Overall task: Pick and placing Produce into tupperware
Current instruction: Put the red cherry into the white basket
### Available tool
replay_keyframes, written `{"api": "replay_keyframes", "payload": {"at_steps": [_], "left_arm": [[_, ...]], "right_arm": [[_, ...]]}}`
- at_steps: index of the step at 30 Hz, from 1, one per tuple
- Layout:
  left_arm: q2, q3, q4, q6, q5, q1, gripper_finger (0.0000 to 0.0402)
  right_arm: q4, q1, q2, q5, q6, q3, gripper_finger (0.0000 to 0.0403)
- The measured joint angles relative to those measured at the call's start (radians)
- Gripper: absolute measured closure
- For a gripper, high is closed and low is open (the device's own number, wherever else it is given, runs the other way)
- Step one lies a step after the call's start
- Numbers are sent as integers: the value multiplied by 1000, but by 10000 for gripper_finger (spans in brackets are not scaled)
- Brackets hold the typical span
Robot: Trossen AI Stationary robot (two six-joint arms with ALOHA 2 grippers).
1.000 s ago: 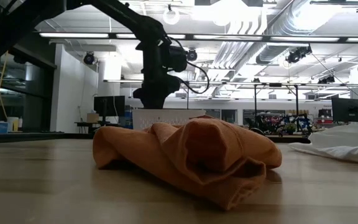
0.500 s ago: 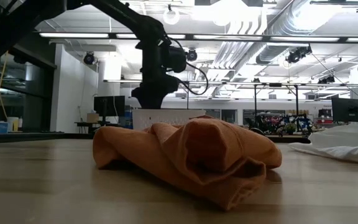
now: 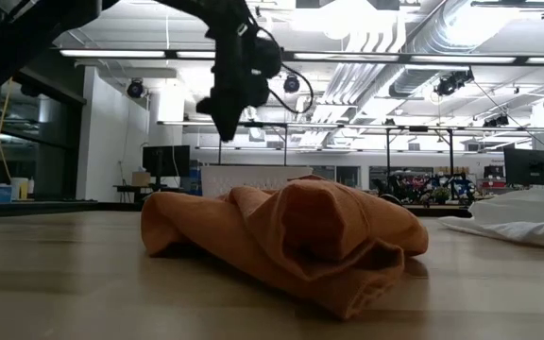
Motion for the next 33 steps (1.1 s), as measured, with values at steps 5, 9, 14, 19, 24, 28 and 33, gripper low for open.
{"api": "replay_keyframes", "payload": {"at_steps": [5,9,14,19,24,28,33], "left_arm": [[-2,102,-95,-38,0,-10,370],[-62,106,-94,-81,33,-42,397],[-133,94,-92,-140,6,-107,391],[-206,95,-92,-235,-37,-180,391],[-274,64,-89,-334,-84,-266,399],[-385,-110,-91,-444,-152,-331,397],[-541,-365,-92,-602,-189,-368,397]], "right_arm": [[-3,0,0,-1,-19,0,402],[-4,0,0,-14,-38,0,402],[-22,0,-1,-31,-72,0,402],[-26,0,-1,-54,-109,0,402],[-33,0,-1,-135,-141,0,402],[-55,0,0,-158,-149,0,402],[-67,0,0,-159,-183,0,402]]}}
